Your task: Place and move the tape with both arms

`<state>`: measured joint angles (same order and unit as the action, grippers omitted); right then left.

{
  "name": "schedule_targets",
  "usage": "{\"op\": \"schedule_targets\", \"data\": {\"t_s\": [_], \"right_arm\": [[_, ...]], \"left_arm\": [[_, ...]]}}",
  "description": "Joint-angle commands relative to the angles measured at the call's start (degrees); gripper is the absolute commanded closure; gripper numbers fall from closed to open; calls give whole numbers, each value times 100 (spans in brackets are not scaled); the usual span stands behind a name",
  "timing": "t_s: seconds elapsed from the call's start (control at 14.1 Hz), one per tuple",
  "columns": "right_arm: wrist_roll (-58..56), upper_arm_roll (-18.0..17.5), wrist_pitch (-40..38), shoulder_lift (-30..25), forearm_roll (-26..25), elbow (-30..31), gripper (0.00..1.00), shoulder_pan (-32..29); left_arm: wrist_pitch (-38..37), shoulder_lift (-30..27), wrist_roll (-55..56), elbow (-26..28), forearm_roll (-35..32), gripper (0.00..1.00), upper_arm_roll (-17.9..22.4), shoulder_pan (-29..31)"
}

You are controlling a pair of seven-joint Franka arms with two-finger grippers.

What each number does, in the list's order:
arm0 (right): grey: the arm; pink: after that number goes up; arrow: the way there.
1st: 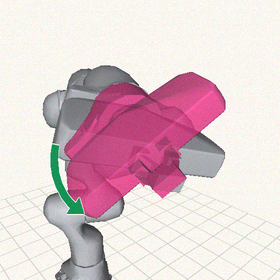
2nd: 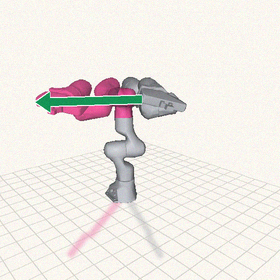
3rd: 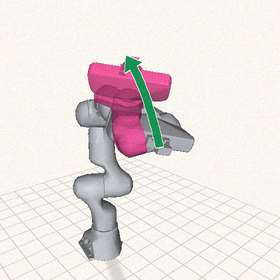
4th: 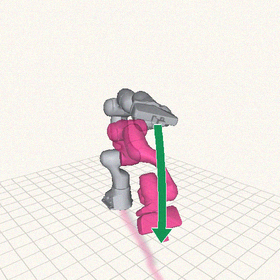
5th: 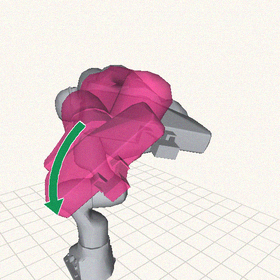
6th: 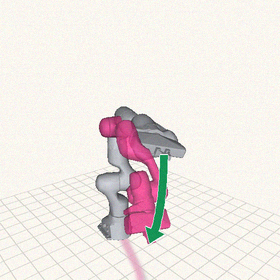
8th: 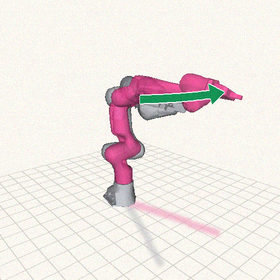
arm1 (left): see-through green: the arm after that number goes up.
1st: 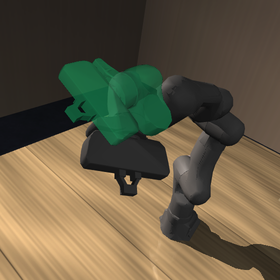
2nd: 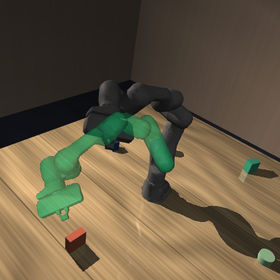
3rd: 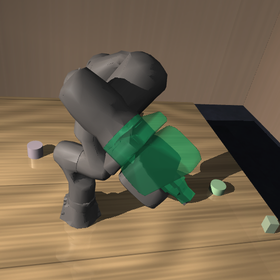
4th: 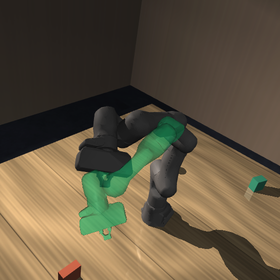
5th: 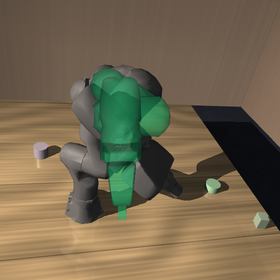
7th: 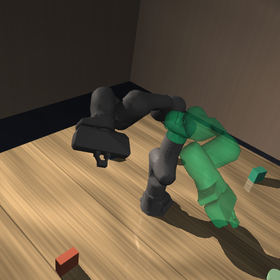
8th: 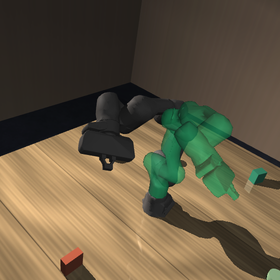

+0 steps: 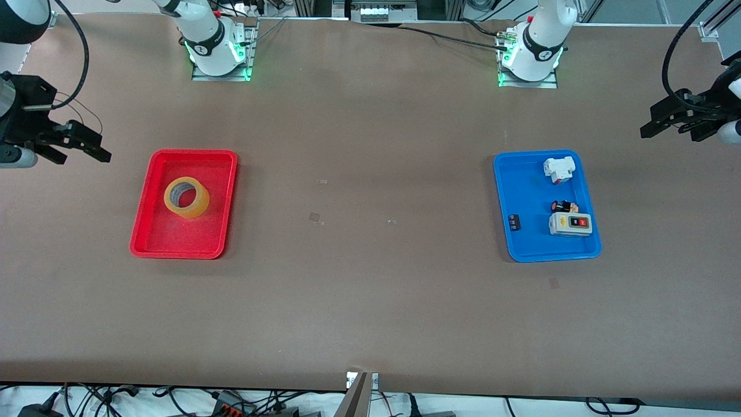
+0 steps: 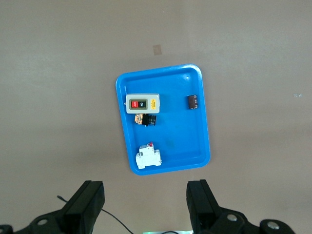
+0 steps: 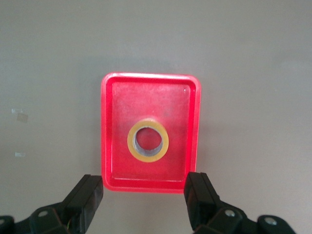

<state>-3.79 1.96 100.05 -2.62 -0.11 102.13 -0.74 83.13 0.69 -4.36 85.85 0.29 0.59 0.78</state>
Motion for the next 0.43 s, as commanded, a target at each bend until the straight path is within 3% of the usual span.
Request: {"op": "schedule_targets", "data": {"t_s": [0.0, 0.36], "right_arm": [[-26, -90, -82, -151, 46, 62, 0, -128], [-43, -117, -241, -204, -6, 44, 0, -111]], "left_arm": [[-96, 45, -56, -165, 85, 0, -7, 9], [-104, 54, -74, -156, 94, 0, -7, 1]]}}
